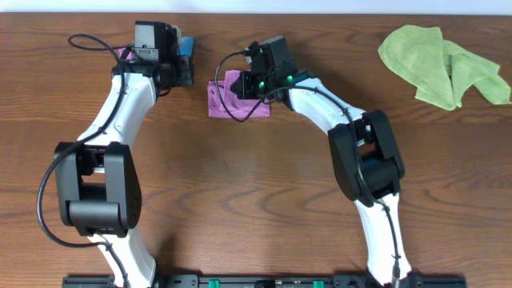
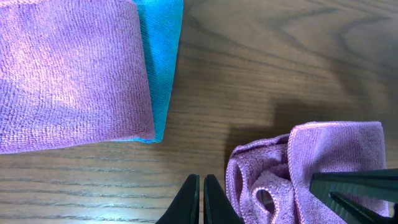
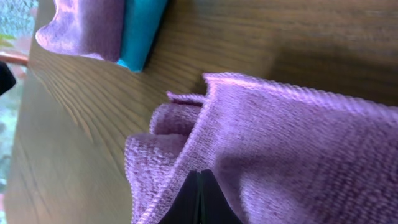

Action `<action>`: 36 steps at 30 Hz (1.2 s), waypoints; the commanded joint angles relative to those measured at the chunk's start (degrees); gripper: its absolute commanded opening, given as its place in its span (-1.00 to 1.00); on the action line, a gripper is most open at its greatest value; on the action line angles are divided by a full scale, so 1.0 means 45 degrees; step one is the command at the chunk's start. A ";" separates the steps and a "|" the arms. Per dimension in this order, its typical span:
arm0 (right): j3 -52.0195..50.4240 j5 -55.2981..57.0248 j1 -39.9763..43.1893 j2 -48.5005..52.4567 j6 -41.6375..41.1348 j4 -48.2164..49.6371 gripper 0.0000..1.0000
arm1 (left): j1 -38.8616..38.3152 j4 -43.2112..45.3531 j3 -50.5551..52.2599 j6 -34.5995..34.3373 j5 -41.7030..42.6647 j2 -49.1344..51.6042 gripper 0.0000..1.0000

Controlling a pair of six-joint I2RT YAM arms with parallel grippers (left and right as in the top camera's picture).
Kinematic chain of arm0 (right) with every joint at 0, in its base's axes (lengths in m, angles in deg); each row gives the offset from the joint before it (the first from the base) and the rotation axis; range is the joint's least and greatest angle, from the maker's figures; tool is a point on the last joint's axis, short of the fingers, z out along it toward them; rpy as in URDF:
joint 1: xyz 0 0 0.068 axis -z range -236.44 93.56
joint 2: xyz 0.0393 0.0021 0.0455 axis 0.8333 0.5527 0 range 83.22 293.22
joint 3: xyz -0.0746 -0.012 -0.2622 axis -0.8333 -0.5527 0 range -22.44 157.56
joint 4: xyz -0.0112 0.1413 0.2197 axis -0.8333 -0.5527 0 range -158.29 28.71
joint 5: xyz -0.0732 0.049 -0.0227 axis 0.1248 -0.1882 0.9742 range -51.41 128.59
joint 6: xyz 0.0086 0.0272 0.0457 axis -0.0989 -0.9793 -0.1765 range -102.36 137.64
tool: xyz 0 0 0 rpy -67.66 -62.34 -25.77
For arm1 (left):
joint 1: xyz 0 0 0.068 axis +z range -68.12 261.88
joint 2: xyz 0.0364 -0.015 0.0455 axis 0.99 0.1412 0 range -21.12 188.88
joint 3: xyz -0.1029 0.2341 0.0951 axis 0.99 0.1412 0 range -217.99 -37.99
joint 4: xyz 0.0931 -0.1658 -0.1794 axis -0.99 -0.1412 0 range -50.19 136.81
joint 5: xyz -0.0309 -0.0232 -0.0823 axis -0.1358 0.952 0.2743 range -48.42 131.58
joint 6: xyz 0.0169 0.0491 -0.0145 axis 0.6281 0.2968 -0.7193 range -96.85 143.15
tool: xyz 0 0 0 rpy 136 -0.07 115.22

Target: Fold the cloth

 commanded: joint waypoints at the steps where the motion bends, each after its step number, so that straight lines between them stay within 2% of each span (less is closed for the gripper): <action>1: 0.0330 0.0427 -0.0355 0.0053 0.0811 -0.0437 -0.98 | 0.0068 -0.0063 -0.0151 -0.0058 0.0053 -0.0087 -0.89; 15: 0.0330 0.0670 -0.0821 0.0204 0.0913 -0.1146 -0.97 | 0.0068 -0.0112 -0.0151 -0.0058 0.0053 -0.0087 -0.89; 36: 0.0330 0.0709 -0.1302 0.0719 0.1185 -0.0991 -0.97 | 0.0068 -0.0117 -0.0151 -0.0053 0.0049 -0.0087 -0.88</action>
